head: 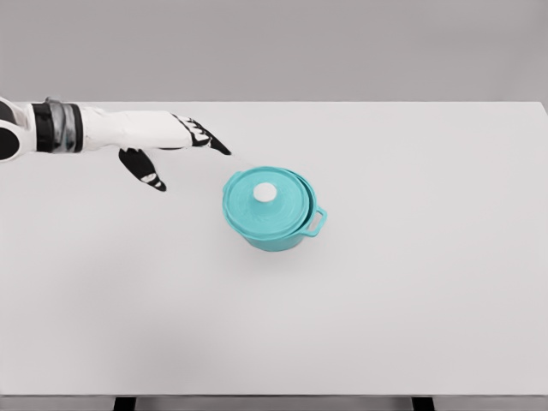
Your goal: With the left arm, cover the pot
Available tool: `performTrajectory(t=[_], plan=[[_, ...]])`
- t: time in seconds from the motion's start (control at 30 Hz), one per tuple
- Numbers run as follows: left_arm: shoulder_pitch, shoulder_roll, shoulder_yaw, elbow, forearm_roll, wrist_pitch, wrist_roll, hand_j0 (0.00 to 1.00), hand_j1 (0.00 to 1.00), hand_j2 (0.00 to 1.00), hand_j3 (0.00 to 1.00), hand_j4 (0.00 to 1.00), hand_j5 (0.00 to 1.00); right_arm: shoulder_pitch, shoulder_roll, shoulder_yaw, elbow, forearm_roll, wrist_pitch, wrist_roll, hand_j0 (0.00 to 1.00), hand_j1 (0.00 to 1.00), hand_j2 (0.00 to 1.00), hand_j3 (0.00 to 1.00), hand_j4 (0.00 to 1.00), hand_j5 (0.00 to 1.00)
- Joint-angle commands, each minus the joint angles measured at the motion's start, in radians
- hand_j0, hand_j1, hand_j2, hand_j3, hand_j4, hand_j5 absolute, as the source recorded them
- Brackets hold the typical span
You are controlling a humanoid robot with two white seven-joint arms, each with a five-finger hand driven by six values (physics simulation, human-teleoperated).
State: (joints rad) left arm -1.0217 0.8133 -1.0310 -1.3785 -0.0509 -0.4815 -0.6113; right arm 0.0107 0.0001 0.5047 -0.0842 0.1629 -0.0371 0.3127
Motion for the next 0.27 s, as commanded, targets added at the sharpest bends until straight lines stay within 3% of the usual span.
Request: performTrajectory(t=[0.0,0.13,0.23], plan=[[0.003,0.066,0.028,0.070,0.006,-0.054,0.000,1.00,1.00,1.00,1.00,1.00,1.00,0.000,0.000,0.000,0.000,0.000,0.000,0.000,1.00,1.00,1.00,1.00,1.00,1.00],[0.021,0.057,0.026,0.157,0.005,-0.095,0.000,1.00,1.00,1.00,1.00,1.00,1.00,0.002,0.000,0.000,0.001,0.000,0.000,0.000,1.00,1.00,1.00,1.00,1.00,1.00],[0.022,0.055,0.026,0.168,0.000,-0.097,0.000,1.00,1.00,1.00,1.00,1.00,1.00,0.002,0.000,0.000,0.001,0.000,0.000,0.000,1.00,1.00,1.00,1.00,1.00,1.00]])
